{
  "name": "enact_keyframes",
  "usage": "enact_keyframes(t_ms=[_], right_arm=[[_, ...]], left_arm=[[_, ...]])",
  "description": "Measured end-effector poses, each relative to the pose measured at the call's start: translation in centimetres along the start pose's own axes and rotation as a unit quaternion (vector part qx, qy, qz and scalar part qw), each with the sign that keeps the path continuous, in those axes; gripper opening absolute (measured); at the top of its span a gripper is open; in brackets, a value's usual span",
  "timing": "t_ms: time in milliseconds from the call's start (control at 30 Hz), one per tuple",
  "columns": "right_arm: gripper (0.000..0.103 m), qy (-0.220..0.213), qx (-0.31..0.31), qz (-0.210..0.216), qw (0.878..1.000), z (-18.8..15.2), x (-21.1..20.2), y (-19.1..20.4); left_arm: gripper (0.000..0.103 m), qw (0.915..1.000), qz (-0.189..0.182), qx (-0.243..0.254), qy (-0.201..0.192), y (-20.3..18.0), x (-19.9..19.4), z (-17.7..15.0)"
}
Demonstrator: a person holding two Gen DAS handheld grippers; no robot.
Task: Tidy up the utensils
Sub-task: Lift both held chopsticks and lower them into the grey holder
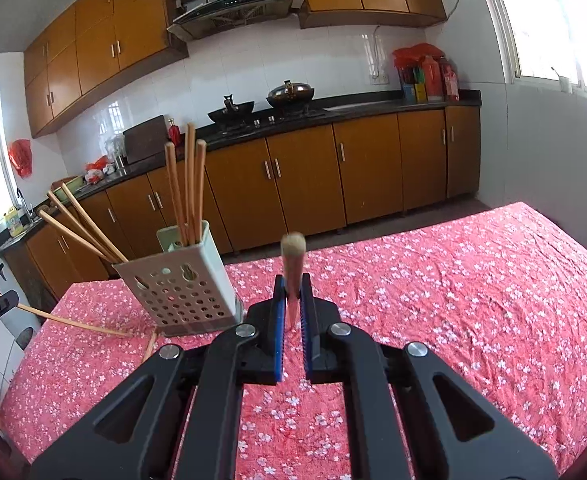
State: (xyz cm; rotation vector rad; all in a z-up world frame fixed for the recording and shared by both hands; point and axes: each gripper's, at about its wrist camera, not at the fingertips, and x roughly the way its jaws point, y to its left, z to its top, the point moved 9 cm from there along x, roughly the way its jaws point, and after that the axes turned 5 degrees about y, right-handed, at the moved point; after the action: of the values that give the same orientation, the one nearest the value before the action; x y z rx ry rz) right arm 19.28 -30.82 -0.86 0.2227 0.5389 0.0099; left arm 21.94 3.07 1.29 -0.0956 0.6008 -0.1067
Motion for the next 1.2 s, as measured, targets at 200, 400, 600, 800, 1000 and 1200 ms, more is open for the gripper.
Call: enact_keyframes(t_ms=[200,400,600,800,1000,1200], right_arm=[[0.008,-0.035,-0.011,0.03,0.999,3.7,-1.9,2.4],[0.008,-0.081,-0.029,0.069,0.994,7.6,-4.4,5.7],[0.008,-0.136,-0.032,0.092,0.986,11.6,-5.8,8.7],[0.008,-0.204,-0.028,0.088,0.975,15.6,-5.0,10.6],[0.008,-0.219,-0.025,0.068,0.973,16.2,-0.6,11.3],[0.008,-0.173,-0.025,0.06,0.983,13.0,3.6,11.4]], left_arm=[[0.008,0.9992,-0.026,0.009,-0.029,-1.9,-2.2,2.9],[0.008,0.9962,-0.05,0.024,-0.068,-5.1,-4.3,6.3],[0.008,0.991,-0.067,0.013,-0.115,-8.3,-5.2,11.0],[0.008,0.9837,-0.058,-0.01,-0.17,-9.8,-4.9,16.3],[0.008,0.98,-0.045,-0.02,-0.193,-10.0,-1.9,18.4],[0.008,0.9844,-0.056,-0.02,-0.166,-10.0,2.3,16.6]])
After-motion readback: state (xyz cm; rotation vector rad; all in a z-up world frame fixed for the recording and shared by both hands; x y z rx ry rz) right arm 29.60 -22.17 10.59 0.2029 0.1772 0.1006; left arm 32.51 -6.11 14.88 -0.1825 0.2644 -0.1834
